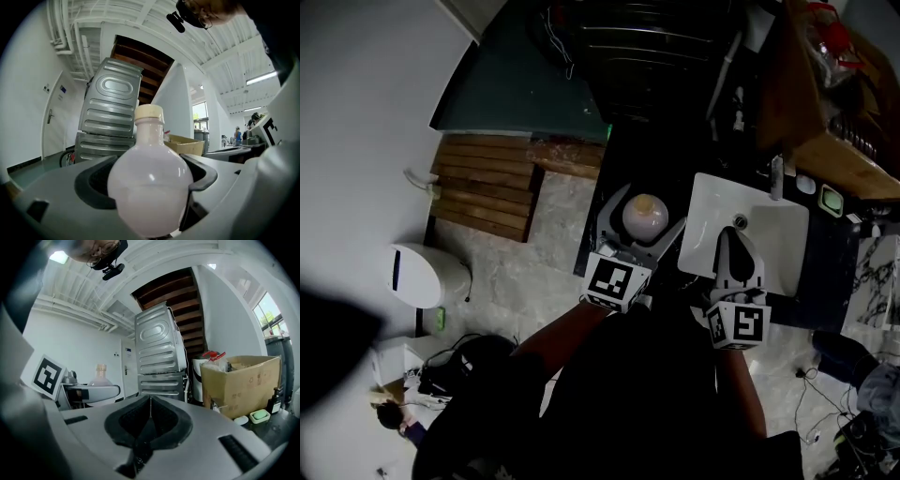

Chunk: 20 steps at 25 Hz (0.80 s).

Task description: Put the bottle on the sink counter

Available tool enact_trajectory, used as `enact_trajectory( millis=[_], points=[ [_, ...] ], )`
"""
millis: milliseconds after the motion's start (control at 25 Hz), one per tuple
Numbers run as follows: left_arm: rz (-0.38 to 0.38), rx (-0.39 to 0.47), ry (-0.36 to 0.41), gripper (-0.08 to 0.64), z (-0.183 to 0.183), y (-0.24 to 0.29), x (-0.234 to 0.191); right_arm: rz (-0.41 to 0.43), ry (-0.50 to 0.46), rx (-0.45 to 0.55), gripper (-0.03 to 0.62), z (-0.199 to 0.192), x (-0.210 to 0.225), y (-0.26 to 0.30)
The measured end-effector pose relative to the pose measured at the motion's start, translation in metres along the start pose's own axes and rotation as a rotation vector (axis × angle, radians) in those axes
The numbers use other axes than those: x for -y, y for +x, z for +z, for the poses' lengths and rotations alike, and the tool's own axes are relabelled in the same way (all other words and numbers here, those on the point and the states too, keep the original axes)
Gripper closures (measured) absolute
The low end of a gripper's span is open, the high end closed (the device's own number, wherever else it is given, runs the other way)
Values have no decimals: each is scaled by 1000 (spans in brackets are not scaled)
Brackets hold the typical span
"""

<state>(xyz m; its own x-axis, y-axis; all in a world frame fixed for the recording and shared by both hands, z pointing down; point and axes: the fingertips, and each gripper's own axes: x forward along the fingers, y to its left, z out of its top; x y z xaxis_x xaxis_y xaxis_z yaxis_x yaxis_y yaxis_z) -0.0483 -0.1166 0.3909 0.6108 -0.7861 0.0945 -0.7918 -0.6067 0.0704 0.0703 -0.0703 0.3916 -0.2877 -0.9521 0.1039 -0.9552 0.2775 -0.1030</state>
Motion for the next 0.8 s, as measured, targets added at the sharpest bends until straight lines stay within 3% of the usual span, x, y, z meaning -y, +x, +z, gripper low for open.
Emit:
enact_trajectory(
  millis=[200,400,560,800],
  points=[
    [37,-21,-48,164,-14,39,-21,12,5,-33,553,-8,25,30],
    [27,-55,-72,164,-43,76,-32,14,-2,-56,554,-7,46,57],
    [27,-58,32,164,-56,102,-35,6,23,-76,553,-10,63,78],
    [31,-136,20,164,-105,119,-35,39,33,-145,554,-37,66,96]
  ],
)
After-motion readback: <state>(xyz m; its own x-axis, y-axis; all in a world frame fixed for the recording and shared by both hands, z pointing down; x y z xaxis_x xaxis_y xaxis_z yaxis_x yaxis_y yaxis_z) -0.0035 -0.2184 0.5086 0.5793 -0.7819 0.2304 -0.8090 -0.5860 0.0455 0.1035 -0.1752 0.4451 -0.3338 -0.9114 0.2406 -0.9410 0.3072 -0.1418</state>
